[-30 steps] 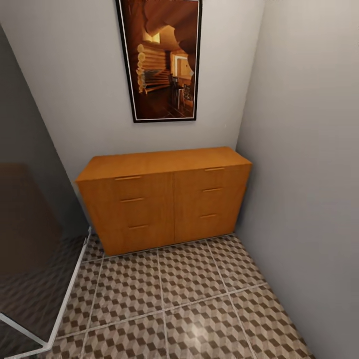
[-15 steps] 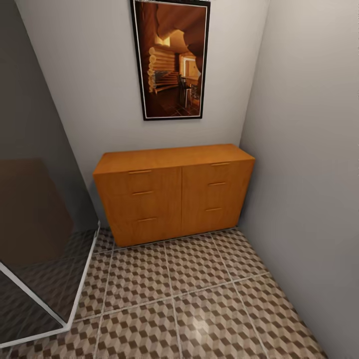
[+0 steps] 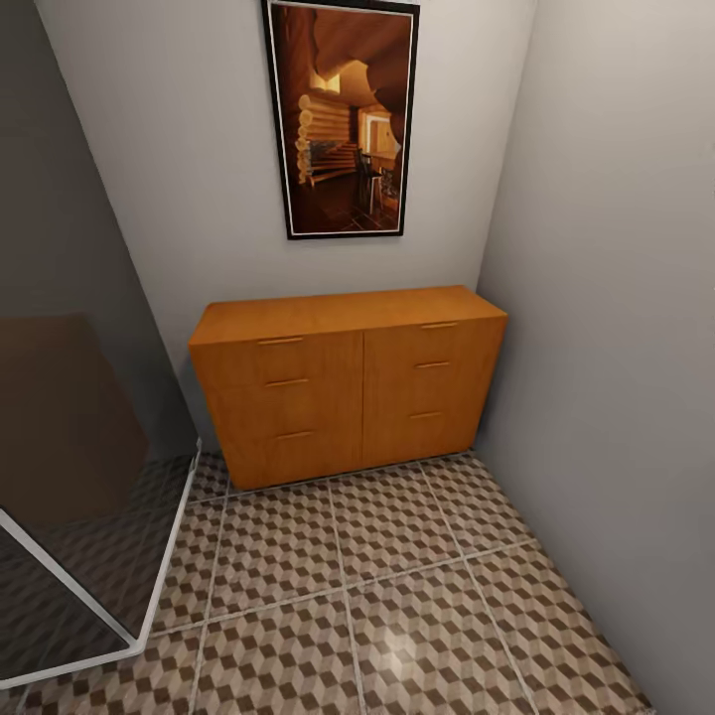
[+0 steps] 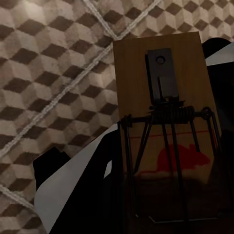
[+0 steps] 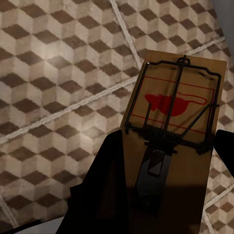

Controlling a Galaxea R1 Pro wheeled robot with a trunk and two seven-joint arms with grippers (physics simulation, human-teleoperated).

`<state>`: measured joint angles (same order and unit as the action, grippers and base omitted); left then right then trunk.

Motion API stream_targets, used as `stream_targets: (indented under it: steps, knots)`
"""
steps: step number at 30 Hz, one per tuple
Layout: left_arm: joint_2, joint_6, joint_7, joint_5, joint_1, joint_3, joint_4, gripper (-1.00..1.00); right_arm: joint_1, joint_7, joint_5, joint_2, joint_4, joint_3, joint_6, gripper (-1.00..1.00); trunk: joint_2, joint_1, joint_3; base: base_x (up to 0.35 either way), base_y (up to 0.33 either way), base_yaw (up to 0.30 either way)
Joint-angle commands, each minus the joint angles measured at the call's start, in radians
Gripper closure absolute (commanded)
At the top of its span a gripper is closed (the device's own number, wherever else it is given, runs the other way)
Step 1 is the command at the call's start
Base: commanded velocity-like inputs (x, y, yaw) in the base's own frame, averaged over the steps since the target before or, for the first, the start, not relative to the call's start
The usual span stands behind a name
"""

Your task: Take the four mousetraps from the cabinet in the bathroom and place them on the bathroom floor. Make sure all four end up on the same floor surface, and ensure that at least two of them are either under or directly next to the same bathroom sink.

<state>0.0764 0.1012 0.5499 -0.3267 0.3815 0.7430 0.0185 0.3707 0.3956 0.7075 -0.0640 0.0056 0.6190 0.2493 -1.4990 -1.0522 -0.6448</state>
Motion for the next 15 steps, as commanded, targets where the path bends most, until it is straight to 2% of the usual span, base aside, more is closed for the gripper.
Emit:
stream_targets:
  steps: [1,5,15]
  knots:
    - [0.0,0.006,-0.001,-0.004,0.0,0.009,0.0,1.0,0.0,0.002,0.01,0.0,0.001,0.008,0.004,1.0,0.0,0.0,-0.001,0.0,0.0,-0.046]
    - [0.0,0.007,-0.002,-0.005,0.0,0.009,0.0,1.0,0.0,0.002,0.01,0.0,0.001,0.008,0.004,1.0,0.0,0.0,0.001,0.0,0.0,-0.187]
    - [0.001,0.006,-0.002,-0.005,0.0,0.009,0.0,1.0,0.0,0.002,0.01,0.0,0.001,0.008,0.004,1.0,0.0,0.0,0.008,0.0,0.0,-0.276]
